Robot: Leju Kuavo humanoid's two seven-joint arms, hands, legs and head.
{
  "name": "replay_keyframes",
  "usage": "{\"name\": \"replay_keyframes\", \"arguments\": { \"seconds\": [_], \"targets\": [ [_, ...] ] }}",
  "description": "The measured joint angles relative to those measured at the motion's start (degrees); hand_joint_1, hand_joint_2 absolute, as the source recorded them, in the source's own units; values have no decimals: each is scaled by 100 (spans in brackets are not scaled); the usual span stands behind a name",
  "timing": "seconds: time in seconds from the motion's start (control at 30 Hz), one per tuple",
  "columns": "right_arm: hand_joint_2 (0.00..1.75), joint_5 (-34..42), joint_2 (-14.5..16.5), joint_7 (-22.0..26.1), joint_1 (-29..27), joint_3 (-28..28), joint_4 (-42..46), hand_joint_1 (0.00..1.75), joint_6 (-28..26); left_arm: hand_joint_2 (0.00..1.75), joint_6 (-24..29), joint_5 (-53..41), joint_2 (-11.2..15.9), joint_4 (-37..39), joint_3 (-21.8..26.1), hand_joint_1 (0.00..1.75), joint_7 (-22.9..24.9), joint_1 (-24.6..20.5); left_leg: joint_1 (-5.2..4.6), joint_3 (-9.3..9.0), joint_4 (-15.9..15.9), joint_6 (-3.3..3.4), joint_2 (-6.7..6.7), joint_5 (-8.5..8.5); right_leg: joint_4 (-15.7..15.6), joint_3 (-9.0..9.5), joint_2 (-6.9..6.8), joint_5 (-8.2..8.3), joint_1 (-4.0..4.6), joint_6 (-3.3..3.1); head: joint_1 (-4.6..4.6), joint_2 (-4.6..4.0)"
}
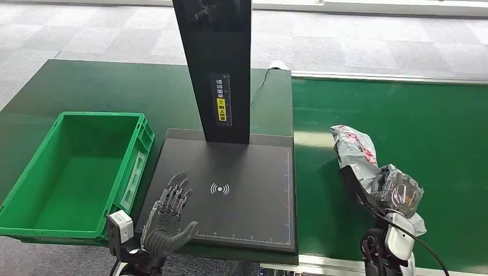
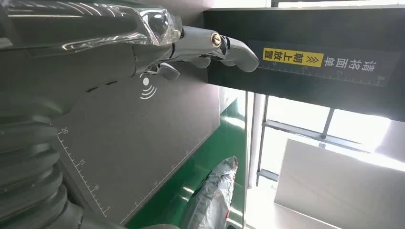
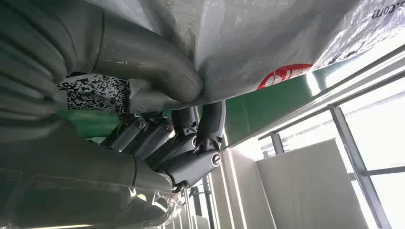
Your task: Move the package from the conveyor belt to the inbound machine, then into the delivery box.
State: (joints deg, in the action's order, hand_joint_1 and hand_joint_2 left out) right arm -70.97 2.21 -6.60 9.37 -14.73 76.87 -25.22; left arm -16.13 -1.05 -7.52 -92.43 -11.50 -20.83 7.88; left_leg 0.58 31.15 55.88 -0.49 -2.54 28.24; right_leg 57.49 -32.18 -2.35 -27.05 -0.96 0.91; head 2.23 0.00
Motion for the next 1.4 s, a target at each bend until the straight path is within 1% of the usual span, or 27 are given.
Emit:
{"name": "replay_keyframes", "arguments": {
  "seconds": [0.3, 0.4, 0.47, 0.53, 0.63, 0.7, 0.73, 0.8, 0.87, 0.93, 1.07, 1.3, 1.4],
  "targets": [
    [175, 1, 1, 1, 0, 0, 0, 175, -3, 175, -1, 0, 0, 0, 0, 0, -2, 0, 0, 0, 0, 0, 0, 0, 0, 0, 0, 0, 0, 0, 0, 0],
    [175, 52, 3, 82, 0, 2, 4, 175, -56, 175, 0, 0, 0, 0, 0, 0, -6, -1, 0, 0, 0, 0, 0, 0, 0, 0, 0, 0, 0, 0, 0, 0],
    [175, 161, 11, 249, 2, 16, 26, 175, -173, 175, 0, 0, 0, 0, 0, 0, -17, -4, 0, 0, 0, 0, 0, 0, 0, 0, 0, 0, 0, 0, 0, 0],
    [175, 340, 24, 514, 5, 57, 70, 175, -310, 175, 0, 0, 0, 1, 0, 0, -36, -10, 0, 0, 0, 0, 0, 0, 0, 0, 0, 0, 0, 0, 0, 0],
    [175, 787, 41, 1171, 9, 212, 166, 175, -299, 175, -2, 0, 1, 12, 0, 0, -93, -40, 0, 1, 0, 0, 0, 0, 0, 0, 0, 0, 0, 0, 0, 0],
    [175, 1203, 67, 1669, 12, 409, 243, 175, -40, 175, -9, 0, 4, 44, 0, 0, -146, -84, 0, 1, -1, 0, -1, 0, 0, 0, 0, 0, 1, 0, -1, 0],
    [175, 1517, 90, 1919, 12, 545, 289, 175, 216, 175, -19, 0, 6, 68, 1, 0, -172, -111, 1, 1, -1, 0, -1, 0, 0, 0, 1, 0, 1, 0, -1, 0],
    [175, 2331, 143, 2357, 2, 888, 404, 175, 971, 175, -50, 0, 14, 121, 2, 0, -217, -166, 1, -1, -1, -1, -2, -1, 0, 0, 1, 0, 2, 0, -1, 0],
    [175, 3070, 195, 2612, -18, 1318, 521, 175, 1701, 175, -83, 0, 26, 174, 2, 0, -251, -219, 2, -2, -1, -1, -2, -1, 1, -1, 1, 0, 2, 0, 0, 0],
    [175, 3455, 232, 2652, -22, 1739, 591, 175, 2038, 175, -105, -1, 39, 216, 2, 0, -270, -260, 2, -2, -1, -1, 0, -1, 1, -2, 0, 0, 3, -1, 1, 0],
    [175, 3917, 228, 2659, 16, 2338, 617, 175, 2431, 175, -104, -30, 60, 274, 3, 0, -281, -327, 1, 1, -1, -1, -4, -1, 1, -2, 1, -1, 2, 0, -2, 0],
    [175, 4250, 197, 2797, 166, 3140, 334, 175, 2938, 175, -71, -21, 114, 337, -2, 0, -297, -370, 1, 1, -1, -1, -3, -1, 1, -2, 1, -1, 1, 0, -1, 0],
    [175, 4320, 164, 2848, 217, 3394, 151, 175, 3013, 175, -68, -11, 138, 348, -2, 0, -301, -370, 2, 1, -1, -1, -2, -1, 1, -2, 1, -1, 2, 0, 0, 0]
  ]
}}
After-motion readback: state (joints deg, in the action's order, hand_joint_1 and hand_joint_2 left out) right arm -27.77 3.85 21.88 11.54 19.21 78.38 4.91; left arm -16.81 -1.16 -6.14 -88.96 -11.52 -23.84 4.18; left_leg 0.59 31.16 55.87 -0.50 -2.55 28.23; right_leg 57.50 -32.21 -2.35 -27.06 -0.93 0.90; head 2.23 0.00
